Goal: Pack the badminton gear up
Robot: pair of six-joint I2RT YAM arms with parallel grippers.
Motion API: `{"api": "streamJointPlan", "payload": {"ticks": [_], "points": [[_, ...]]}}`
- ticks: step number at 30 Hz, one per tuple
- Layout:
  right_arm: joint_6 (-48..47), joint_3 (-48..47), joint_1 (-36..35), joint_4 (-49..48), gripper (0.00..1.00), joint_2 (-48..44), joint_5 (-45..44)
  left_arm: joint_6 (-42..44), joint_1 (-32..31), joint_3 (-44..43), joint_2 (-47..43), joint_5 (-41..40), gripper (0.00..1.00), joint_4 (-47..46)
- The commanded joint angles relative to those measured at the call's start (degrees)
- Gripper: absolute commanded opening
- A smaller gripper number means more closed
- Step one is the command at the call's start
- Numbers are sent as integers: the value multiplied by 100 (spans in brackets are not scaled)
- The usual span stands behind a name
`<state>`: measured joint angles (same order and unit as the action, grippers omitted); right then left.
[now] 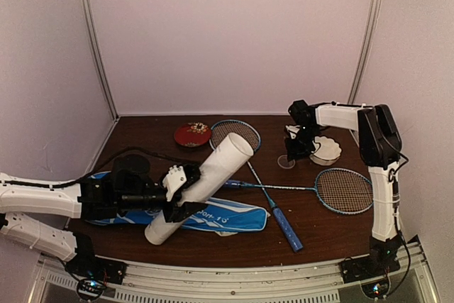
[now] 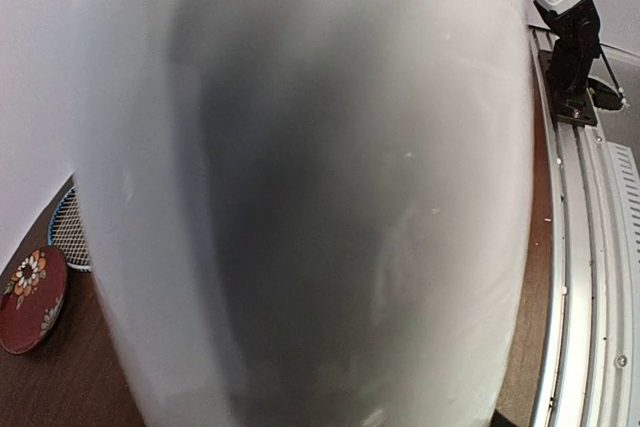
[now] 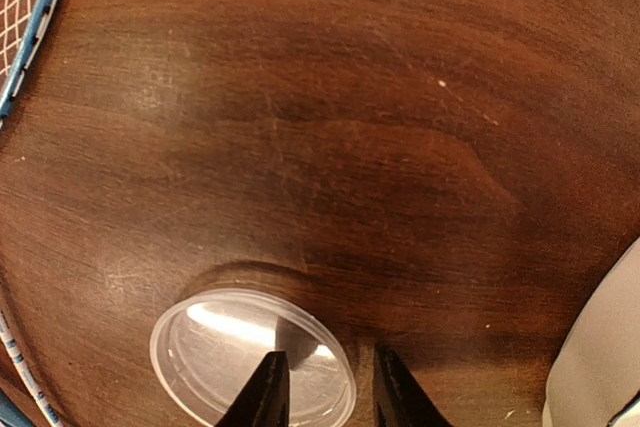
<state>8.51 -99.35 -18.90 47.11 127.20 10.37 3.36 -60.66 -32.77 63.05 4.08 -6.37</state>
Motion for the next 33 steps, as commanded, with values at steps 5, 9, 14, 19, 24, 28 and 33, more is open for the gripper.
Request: {"api": "streamJointPlan", "payload": {"ticks": [5, 9, 14, 19, 24, 28, 33], "points": [[194, -16, -100, 282, 16, 139, -187, 67, 71, 198, 3, 48, 42, -388], [238, 222, -148, 144, 1, -251, -347, 69, 67, 192, 8, 14, 42, -355], [278, 982, -185, -322, 0, -1554, -108, 126, 72, 131, -74, 58, 42, -230], [331, 1865, -301, -835, 0, -3174, 543, 326, 59, -46, -247, 258, 42, 204], [407, 2563, -684, -1044, 0, -4650, 1174, 599, 20, -244, -512, 352, 42, 687], [556, 2897, -1170, -1191, 0, -5569, 1725, 1066, -13, -629, -485, 460, 42, 1230], [500, 2845, -2071, -982, 0, -6394, 1789, 1654, -49, -835, -425, 815, 42, 1217]]}}
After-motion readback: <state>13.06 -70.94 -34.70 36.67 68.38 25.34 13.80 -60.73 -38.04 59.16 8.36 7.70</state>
